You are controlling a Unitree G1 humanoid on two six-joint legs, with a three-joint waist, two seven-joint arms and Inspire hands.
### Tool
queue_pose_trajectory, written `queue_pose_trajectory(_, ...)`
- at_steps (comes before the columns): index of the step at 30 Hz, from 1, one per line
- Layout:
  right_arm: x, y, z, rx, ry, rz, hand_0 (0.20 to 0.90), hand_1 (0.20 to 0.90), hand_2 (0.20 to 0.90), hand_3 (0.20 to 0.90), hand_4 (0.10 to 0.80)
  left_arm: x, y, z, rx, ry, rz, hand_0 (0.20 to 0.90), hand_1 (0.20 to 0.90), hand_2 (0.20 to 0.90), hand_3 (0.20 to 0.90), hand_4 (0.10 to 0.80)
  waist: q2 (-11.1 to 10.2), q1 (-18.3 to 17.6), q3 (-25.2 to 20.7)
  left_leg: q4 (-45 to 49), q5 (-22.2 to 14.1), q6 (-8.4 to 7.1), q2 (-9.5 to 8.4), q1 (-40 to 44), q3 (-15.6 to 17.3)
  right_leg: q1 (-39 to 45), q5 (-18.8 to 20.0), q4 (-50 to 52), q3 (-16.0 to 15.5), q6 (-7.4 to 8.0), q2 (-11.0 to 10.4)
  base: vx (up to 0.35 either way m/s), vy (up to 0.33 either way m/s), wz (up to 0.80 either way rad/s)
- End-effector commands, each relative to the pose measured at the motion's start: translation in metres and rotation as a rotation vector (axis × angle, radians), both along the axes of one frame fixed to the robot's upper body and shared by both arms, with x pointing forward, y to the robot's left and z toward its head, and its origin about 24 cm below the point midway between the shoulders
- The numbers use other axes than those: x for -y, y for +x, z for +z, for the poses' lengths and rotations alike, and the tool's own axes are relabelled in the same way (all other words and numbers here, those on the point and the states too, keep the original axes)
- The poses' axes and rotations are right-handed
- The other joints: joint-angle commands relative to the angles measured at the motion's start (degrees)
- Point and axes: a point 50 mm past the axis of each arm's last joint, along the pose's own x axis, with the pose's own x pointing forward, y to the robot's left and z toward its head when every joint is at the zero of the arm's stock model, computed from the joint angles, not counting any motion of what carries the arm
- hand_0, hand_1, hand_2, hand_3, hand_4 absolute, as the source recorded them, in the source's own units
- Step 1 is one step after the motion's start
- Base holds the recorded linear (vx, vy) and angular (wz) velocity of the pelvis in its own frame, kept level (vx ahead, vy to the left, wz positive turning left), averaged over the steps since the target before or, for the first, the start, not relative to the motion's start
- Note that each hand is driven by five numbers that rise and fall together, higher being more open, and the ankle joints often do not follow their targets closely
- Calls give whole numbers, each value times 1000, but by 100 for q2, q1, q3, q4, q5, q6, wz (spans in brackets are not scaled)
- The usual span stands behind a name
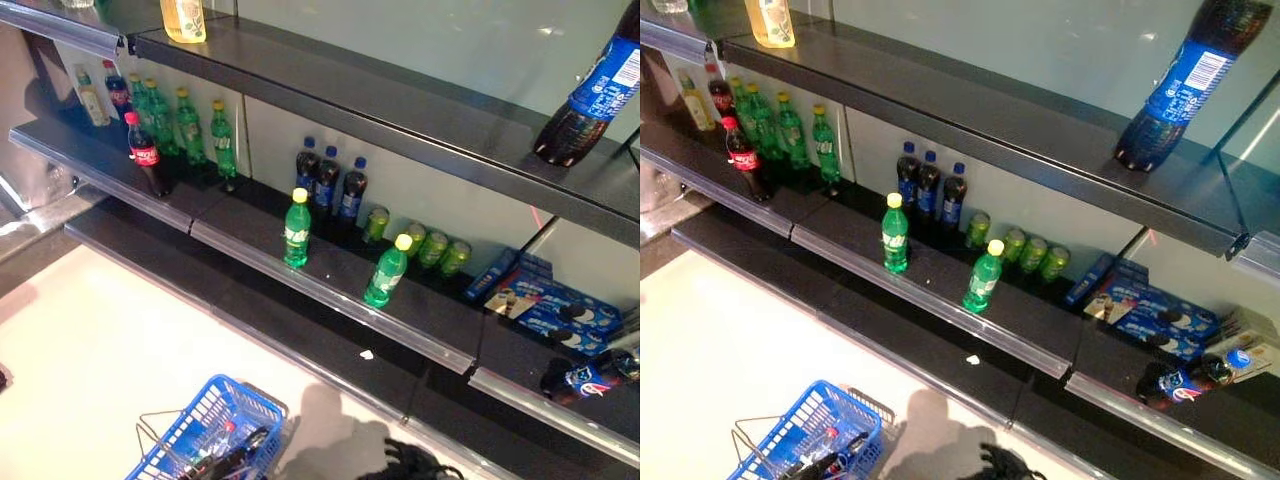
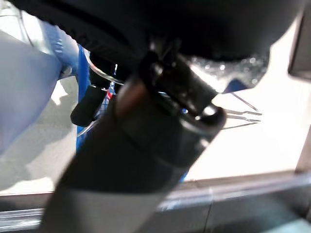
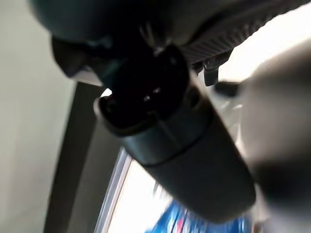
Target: Pick up the drink and place into the basket.
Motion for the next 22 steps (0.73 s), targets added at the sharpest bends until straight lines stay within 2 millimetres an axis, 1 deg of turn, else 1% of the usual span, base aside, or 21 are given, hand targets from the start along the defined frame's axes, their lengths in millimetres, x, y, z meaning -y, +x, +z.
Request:
queue_pose_trajectory(1, 11, 13, 3, 71, -8, -59, 900, 900, 900, 900, 800, -1, 33, 9, 168, 55, 8, 300, 300, 300, 200, 100, 280, -109, -72, 28, 102, 96, 100, -156, 306, -51, 315, 55, -22, 75, -301, -29, 3, -14)
queue_pose_trajectory(3, 14, 0, 0, 19, 53, -178, 900, 900, 900, 900, 800, 3, 29, 6, 146, 40, 2, 300, 300, 300, 200, 100, 315, -173, -105, 10, 93, 72, 122, -150, 374, -63, 330, 1, 4, 79, -293, -18, 1, -11)
queue_pose_trajectory(4, 15, -1, -1, 17, 59, -187, 900, 900, 900, 900, 800, 4, 28, 6, 144, 40, 2, 300, 300, 300, 200, 100, 320, -174, -105, 8, 91, 70, 125, -146, 384, -63, 330, -4, 10, 79, -289, -6, 1, -13)
queue_pose_trajectory(5, 17, -7, -2, -10, 91, -244, 900, 900, 900, 900, 800, 5, 25, 4, 124, 37, 3, 300, 300, 300, 200, 100, 337, -213, -126, 6, 82, 56, 129, -137, 439, -74, 326, -8, 30, 79, -278, 2, 2, -13)
queue_pose_trajectory(7, 20, -15, -4, -53, 94, -289, 900, 900, 900, 900, 800, 6, 20, 2, 97, 33, 15, 300, 300, 300, 200, 100, 361, -254, -158, -2, 69, 45, 141, -131, 500, -95, 315, -8, 56, 68, -260, 6, 4, -8)
queue_pose_trajectory(8, 21, -17, -4, -57, 89, -290, 900, 900, 900, 900, 800, 6, 19, 2, 92, 33, 16, 300, 300, 300, 200, 100, 366, -256, -163, -3, 67, 41, 146, -131, 512, -100, 312, -8, 62, 67, -255, 12, 0, -9)
queue_pose_trajectory(11, 29, -22, -5, -75, -9, -271, 900, 900, 900, 900, 800, 7, 15, 0, 63, 32, 24, 300, 300, 300, 200, 100, 386, -294, -202, 8, 59, 25, 145, -140, 560, -122, 302, -8, 93, 50, -228, 11, -4, -17)
queue_pose_trajectory(12, 32, -19, -4, -48, -47, -246, 900, 900, 900, 900, 800, 8, 14, -1, 56, 30, 26, 300, 300, 300, 200, 100, 392, -303, -213, 11, 51, 28, 146, -134, 568, -128, 304, -8, 101, 44, -219, 8, -3, -12)
queue_pose_trajectory(15, 32, -11, -2, 10, -105, -176, 900, 900, 900, 900, 800, 9, 13, -1, 48, 26, 29, 300, 300, 300, 200, 100, 393, -329, -218, 23, 48, 30, 141, -152, 588, -157, 312, -8, 126, 31, -196, -1, -4, -5)
queue_pose_trajectory(18, 32, -10, -1, 31, -138, -153, 900, 900, 900, 900, 800, 10, 15, -1, 52, 25, 25, 300, 300, 300, 200, 100, 390, -346, -215, 31, 49, 35, 138, -164, 589, -169, 321, -8, 128, 26, -188, -7, -4, -3)
queue_pose_trajectory(22, 31, -13, -2, 21, -136, -149, 900, 900, 900, 900, 800, 12, 20, 0, 76, 20, 9, 300, 300, 300, 200, 100, 394, -353, -201, 25, 48, 41, 136, -163, 574, -169, 321, -8, 121, 24, -180, -18, -3, -12)
